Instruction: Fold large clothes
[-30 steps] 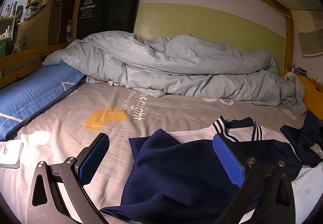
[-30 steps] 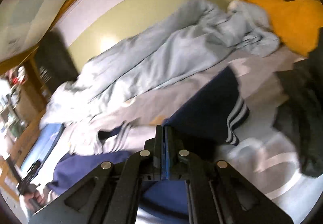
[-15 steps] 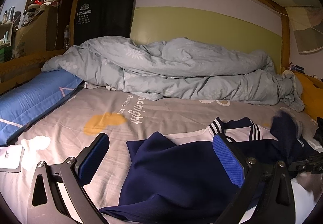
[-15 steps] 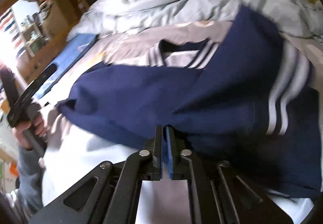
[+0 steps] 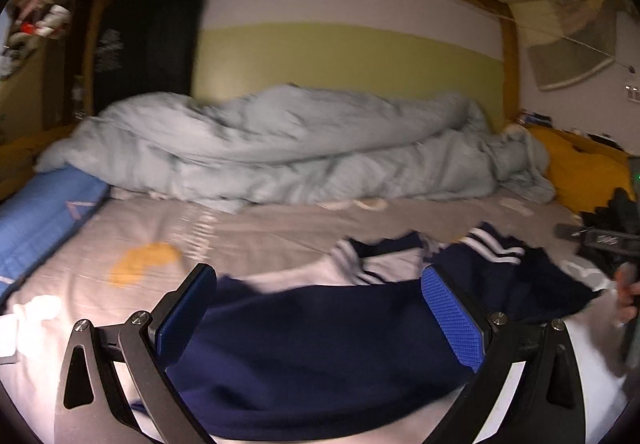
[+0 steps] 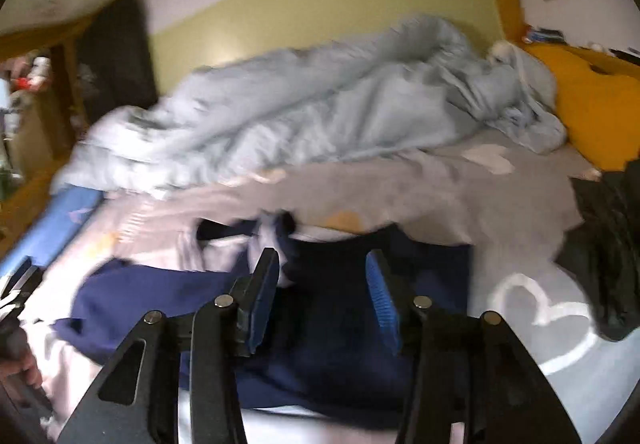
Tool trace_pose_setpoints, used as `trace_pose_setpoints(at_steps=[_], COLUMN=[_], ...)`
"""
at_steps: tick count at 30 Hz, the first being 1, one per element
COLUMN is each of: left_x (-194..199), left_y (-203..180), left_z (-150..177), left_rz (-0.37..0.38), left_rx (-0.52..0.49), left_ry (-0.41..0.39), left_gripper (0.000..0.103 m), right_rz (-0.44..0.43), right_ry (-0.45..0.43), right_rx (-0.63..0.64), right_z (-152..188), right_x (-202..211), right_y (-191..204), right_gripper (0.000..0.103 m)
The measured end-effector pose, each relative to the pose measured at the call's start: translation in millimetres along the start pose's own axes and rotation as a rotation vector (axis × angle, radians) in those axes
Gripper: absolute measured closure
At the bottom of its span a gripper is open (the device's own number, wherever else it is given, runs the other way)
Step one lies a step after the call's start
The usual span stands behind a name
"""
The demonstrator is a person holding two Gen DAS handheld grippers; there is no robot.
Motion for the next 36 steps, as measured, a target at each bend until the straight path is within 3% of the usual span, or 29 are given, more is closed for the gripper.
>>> trace_pose_setpoints(at_steps=[4, 8, 12, 14, 15, 17, 19, 21, 23, 28, 31, 36], left_x=[-14, -41, -75, -91, -102, -123, -137, -139, -127, -97, -83, -76], left_y=[-63, -143, -196, -211, -214, -208, -195, -178, -161, -108, -54, 19], left_z=[7, 34, 70, 85, 92, 97, 94, 86, 72, 30, 7, 0], left_rz=[0.117, 0.278, 0.291, 0.242, 0.182, 0.072, 0.012, 0.053, 0.11, -0.011, -0.09, -0.171], left_rx=[-0.044, -0.081, -0.124, -0.175, -0.21, -0.248, -0.238, -0.153, -0.075, -0.068, 0.003, 0.089], left_ry=[0.093, 0.261, 0.379, 0.406, 0.413, 0.401, 0.384, 0.396, 0.366, 0.191, 0.148, 0.139], left_gripper=[0.009, 0.021, 0.021, 0.021, 0.021, 0.022, 0.045, 0.074, 0.085, 0.089, 0.089, 0.089], right_rz=[-0.019, 0.107, 0.078, 0.094, 0.101, 0.091, 0.061, 0.035, 0.026, -0.003, -0.014, -0.06], right_ry=[0.011, -0.008, -0.021, -0.012, -0.008, 0.008, 0.016, 0.029, 0.047, 0.093, 0.139, 0.199], right_rx=[-0.091, -0.036, -0.111, -0.145, -0.161, -0.207, -0.236, -0.244, -0.233, -0.173, -0.119, -0.063], right_z=[-1, -11, -11, -10, -8, -2, 0, 2, 4, 7, 13, 25], right_x=[4, 14, 19, 18, 17, 14, 11, 9, 5, -3, -13, -27], right_y=[-27, -42, -65, -78, -84, -94, -97, -94, -89, -68, -51, -26], right_gripper=[0.058, 0.058, 0.058, 0.058, 0.058, 0.057, 0.056, 0.056, 0.056, 0.052, 0.047, 0.042])
Point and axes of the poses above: each gripper's, at about its wrist camera, not at the fingertips, and x roughly against the way its jaws point, y to its left, z to its underside, the point moved 8 cm from there along -x, roughly the way its jaws point, and after that the axes turned 13 degrees about x, right-handed, at the moved point
